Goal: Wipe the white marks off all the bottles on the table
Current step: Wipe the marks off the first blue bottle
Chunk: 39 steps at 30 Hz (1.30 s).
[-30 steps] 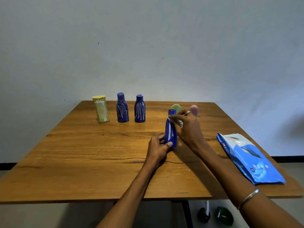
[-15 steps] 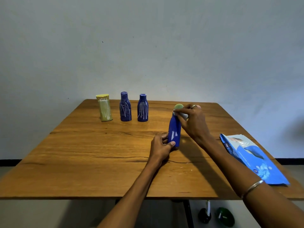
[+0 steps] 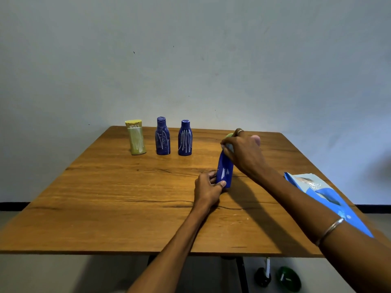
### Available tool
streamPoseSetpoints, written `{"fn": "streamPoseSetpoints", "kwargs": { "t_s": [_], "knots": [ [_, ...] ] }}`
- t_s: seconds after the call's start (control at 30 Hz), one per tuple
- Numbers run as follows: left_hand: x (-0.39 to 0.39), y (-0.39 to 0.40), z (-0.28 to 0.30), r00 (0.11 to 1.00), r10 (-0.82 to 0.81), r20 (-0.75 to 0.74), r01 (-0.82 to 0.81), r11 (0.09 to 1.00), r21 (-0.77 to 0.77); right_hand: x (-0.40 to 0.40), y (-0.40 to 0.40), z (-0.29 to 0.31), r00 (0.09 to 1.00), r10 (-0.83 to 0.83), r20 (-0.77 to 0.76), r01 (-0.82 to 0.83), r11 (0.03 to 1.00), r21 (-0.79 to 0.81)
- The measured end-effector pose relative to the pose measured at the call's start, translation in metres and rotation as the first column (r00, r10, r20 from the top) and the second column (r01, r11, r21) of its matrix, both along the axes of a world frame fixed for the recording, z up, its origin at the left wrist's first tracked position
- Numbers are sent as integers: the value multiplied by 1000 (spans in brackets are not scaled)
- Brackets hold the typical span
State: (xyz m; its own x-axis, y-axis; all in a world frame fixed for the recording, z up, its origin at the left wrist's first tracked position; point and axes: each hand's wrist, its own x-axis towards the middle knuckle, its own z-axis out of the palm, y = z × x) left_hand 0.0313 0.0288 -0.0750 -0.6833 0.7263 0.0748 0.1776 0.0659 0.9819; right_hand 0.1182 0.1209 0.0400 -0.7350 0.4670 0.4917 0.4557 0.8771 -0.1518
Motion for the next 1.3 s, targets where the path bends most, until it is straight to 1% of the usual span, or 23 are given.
{"fn": "streamPoseSetpoints", "kwargs": {
  "t_s": [0.1, 0.2, 0.27, 0.33, 0.4, 0.43, 0.5, 0.6, 0.67, 0.73, 0.8, 0.87, 0.97, 1.07, 1.13, 1.17, 1.2, 1.3],
  "knots": [
    [0, 1, -1, 1000, 13, 0, -13, 1000, -28, -4, -10, -10, 993, 38, 108, -36, 999, -29],
    [0, 2, -1, 1000, 27, -13, -28, 998, -53, -1, -19, -19, 969, 74, 234, -76, 997, -1],
    [-1, 2, 0, 1000, 31, -6, -31, 998, -51, 2, -18, -15, 969, 91, 228, -96, 995, 14],
    [0, 1, 0, 1000, 26, 11, -26, 999, -31, 4, -11, -8, 985, 83, 154, -88, 996, 24],
    [0, -1, 1, 999, 33, 28, -32, 999, -29, 6, -3, -4, 996, 42, 74, -46, 998, 48],
    [1, -1, 1, 999, 35, 35, -34, 999, -29, 7, -1, -6, 998, 36, 55, -38, 998, 48],
    [0, -1, 1, 999, 33, 39, -32, 999, -30, 9, -2, -18, 994, 75, 80, -80, 995, 53],
    [-1, -3, 2, 999, 24, 47, -22, 999, -34, 15, -11, -45, 968, 169, 186, -184, 981, 67],
    [-2, -4, -1, 1000, 19, 19, -18, 999, -49, 22, -19, -60, 944, 224, 242, -243, 969, 50],
    [-1, -6, -1, 1000, 7, -21, -9, 998, -61, 29, -22, -66, 930, 268, 251, -287, 957, 40],
    [-2, -4, 0, 1000, -8, -6, 8, 998, -55, 32, -18, -59, 941, 266, 210, -281, 959, 44],
    [0, -5, 4, 998, -18, 58, 20, 999, -40, 30, -9, -52, 969, 228, 96, -233, 971, 53],
    [0, -4, 4, 994, -14, 108, 16, 1000, -14, 26, -3, -50, 985, 169, -40, -169, 986, 12],
    [-1, -5, 4, 988, -27, 152, 30, 999, -12, 27, -9, -68, 976, 209, -57, -211, 977, -33],
    [-6, -2, -3, 983, -32, 182, 34, 999, -8, 31, -16, -81, 969, 225, -104, -239, 960, -146],
    [-7, -1, -6, 980, -39, 193, 40, 999, -2, 34, -18, -87, 965, 226, -136, -248, 953, -176],
    [-7, -1, -7, 979, -44, 198, 45, 999, 2, 36, -20, -90, 963, 221, -154, -246, 953, -177],
    [-2, -6, 2, 982, -65, 176, 61, 998, 28, 40, -17, -90, 961, 238, -142, -260, 951, -168]
  ]
}}
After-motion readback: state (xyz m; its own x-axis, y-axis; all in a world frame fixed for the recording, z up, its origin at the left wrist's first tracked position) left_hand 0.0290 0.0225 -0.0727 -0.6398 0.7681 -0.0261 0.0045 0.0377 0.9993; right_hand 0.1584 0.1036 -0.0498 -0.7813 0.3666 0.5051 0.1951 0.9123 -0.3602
